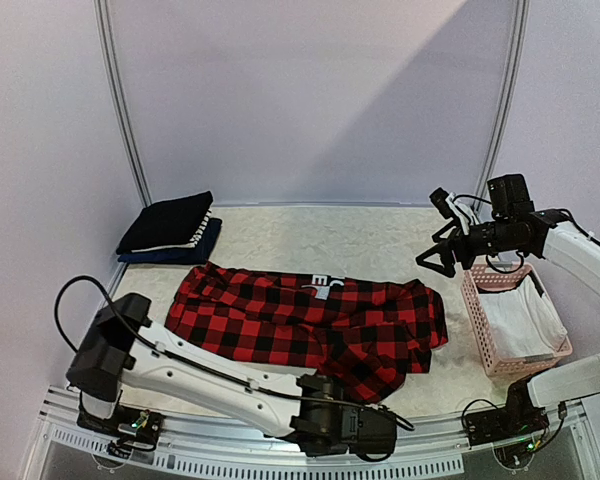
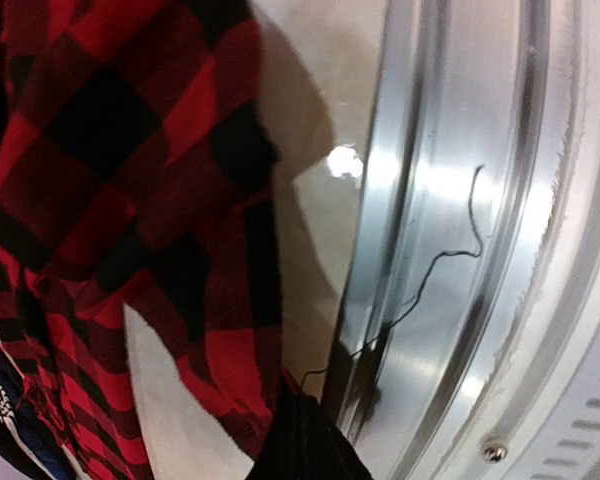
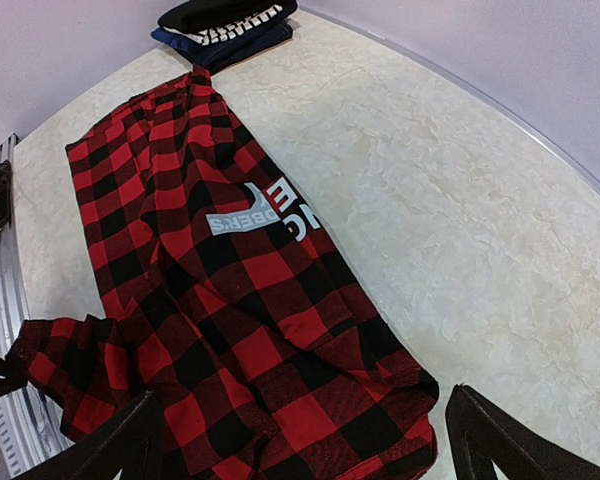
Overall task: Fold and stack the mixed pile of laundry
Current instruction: Adjust the rectangle-folded shirt at the center of the board.
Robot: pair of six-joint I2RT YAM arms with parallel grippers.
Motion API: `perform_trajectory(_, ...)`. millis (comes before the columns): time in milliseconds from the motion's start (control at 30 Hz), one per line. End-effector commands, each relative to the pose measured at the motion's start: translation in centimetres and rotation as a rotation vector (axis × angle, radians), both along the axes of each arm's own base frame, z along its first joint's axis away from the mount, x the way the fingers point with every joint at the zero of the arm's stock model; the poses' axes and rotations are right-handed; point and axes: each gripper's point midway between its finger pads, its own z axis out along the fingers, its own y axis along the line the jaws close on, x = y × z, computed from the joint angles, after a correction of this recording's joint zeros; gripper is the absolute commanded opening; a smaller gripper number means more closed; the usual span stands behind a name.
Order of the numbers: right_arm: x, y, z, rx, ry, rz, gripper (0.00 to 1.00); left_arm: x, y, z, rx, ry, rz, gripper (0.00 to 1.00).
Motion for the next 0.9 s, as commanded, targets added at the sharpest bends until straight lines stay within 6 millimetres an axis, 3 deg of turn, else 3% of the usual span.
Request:
perform_trajectory(0,-0.5,0.1,0.1,0.004,-0.012,0.010,0.99,2.6,0.6,6.5,-0.209,-0.020,0.104,0.00)
perform_trajectory(100,-0.4,0.1,0.2,0.005,-0.015,0.010,0.99,3.0,1.6,7.5,-0.264,0.008,0.143,0.00)
perform_trajectory(300,-0.4,0.2,0.1,0.008,-0.013,0.015,0.99,3.4,3.1,7.6,-0.279,0.050,0.194,0.00)
perform_trajectory(467,-0.5,0.2,-0.1,0.010,-0.004,0.020,0.99,5.9,5.2,9.1,-0.317,0.015,0.266,0.00)
perform_trajectory(667,-0.7,0.4,-0.4,0.012,0.010,0.039,0.99,12.3,10.0,15.6,-0.487,-0.094,0.410,0.00)
perform_trajectory(767,-0.7,0.5,-0.7,0.009,0.021,0.046,0.99,14.6,10.3,19.0,-0.613,-0.101,0.425,0.00)
perform_trajectory(867,-0.5,0.6,-1.0,0.008,0.033,0.052,0.99,17.0,9.4,21.5,-0.674,-0.107,0.410,0.00)
